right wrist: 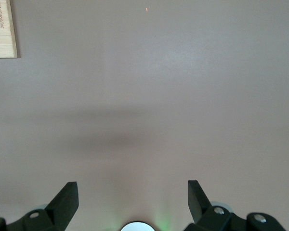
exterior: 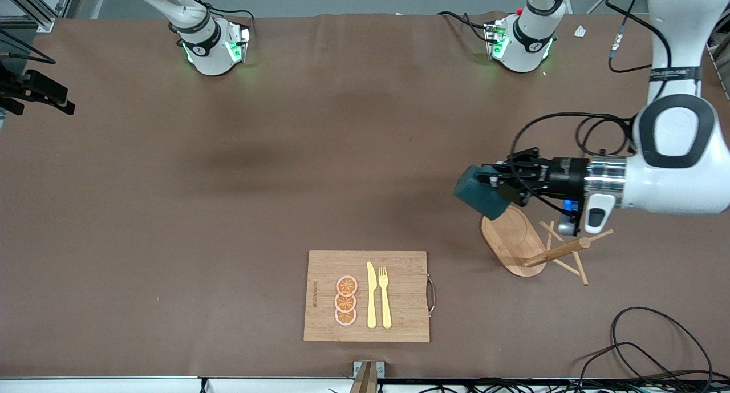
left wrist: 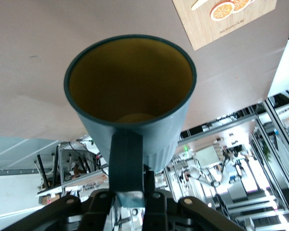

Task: Pass cup and hang on rack
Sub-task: 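Lift the mug with the left gripper and carry it to the rack, then hang the mug handle on a rack peg and open the left gripper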

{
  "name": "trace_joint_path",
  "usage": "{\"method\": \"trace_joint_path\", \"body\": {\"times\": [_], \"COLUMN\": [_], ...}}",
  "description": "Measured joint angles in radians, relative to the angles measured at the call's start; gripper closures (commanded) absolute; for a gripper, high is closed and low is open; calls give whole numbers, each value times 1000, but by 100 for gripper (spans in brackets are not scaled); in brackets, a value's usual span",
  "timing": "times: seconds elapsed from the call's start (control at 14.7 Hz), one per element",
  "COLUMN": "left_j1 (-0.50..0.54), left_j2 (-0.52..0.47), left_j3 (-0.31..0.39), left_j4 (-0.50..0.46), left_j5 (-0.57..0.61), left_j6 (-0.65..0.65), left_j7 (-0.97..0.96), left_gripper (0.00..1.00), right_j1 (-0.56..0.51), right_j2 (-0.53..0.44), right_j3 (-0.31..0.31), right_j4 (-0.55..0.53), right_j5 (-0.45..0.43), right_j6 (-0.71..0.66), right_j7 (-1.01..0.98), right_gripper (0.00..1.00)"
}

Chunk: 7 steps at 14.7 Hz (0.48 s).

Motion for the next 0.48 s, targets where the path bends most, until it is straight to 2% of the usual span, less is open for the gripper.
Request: {"method": "trace_joint_path", "body": {"times": [0.48], "left_j1": [125], "left_j2": [78], "left_j3": [-1], "left_j4": [-7], "left_j5": [-53], "left_j6": [-109], "left_j7": [181], "left_gripper": [100], "right_j1": [0], "right_j2": [0], "right_j3": [1], "right_j4": [0], "right_j5": [0], "right_j6": [0], "right_j7": [0], "right_gripper": [0]}}
